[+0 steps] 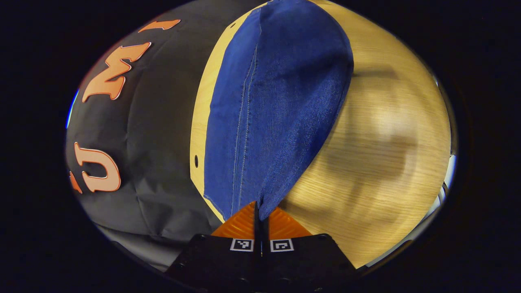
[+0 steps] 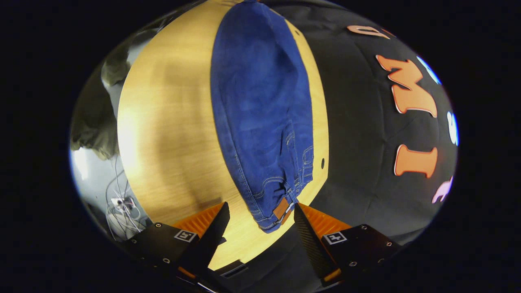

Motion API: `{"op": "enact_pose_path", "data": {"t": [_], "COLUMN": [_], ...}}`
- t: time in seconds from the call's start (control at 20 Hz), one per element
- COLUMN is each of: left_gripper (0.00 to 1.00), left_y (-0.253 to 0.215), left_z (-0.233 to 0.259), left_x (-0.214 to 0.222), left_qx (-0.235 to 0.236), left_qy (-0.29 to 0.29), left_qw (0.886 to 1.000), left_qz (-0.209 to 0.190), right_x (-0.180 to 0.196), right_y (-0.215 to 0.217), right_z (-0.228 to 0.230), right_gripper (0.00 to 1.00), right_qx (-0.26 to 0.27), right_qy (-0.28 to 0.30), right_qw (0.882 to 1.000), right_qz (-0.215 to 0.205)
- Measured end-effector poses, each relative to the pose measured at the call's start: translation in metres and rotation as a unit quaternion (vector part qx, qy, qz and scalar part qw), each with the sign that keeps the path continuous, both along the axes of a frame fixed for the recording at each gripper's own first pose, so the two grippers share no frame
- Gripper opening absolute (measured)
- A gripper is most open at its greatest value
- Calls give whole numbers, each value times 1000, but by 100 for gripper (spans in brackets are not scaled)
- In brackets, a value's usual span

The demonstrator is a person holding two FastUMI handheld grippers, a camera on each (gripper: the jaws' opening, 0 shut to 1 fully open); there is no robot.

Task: Grasp the waist and the cuffs of the jeans and fold them to make the two legs overlap; first hold the waist and fold one-third of the jeans toward the cuffs, then hold the cuffs and fold the remaining one-third in the same direction to finish folding.

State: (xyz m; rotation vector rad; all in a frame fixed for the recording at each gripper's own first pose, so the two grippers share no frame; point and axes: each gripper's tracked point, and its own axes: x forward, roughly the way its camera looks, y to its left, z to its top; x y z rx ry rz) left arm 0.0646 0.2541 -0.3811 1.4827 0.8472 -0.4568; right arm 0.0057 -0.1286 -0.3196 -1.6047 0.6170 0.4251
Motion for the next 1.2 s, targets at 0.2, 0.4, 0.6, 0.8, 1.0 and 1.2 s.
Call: {"op": "enact_pose_path", "data": {"t": [0.2,0.4,0.6,0.8,1.0,1.2], "left_gripper": [0,1,2,1,1,1], "left_y": [0,0,0,0,0,-2], "left_z": [0,-1,-2,-2,5,26], "left_x": [0,-1,0,-1,1,-5], "left_qx": [0,0,-1,-1,1,-48], "left_qy": [6,10,13,18,14,29], "left_qw": [1000,1000,1000,1000,1000,996], "left_qz": [5,4,8,12,19,67], "right_x": [14,31,37,30,32,36], "right_y": [8,22,20,20,16,13], "right_z": [-11,-22,-38,-47,-49,-9], "right_gripper": [94,89,71,12,0,0], "right_qx": [-41,-32,-1,-15,12,52], "right_qy": [7,10,33,56,112,130], "right_qw": [997,996,998,996,993,990], "right_qz": [65,77,58,68,30,-13]}}
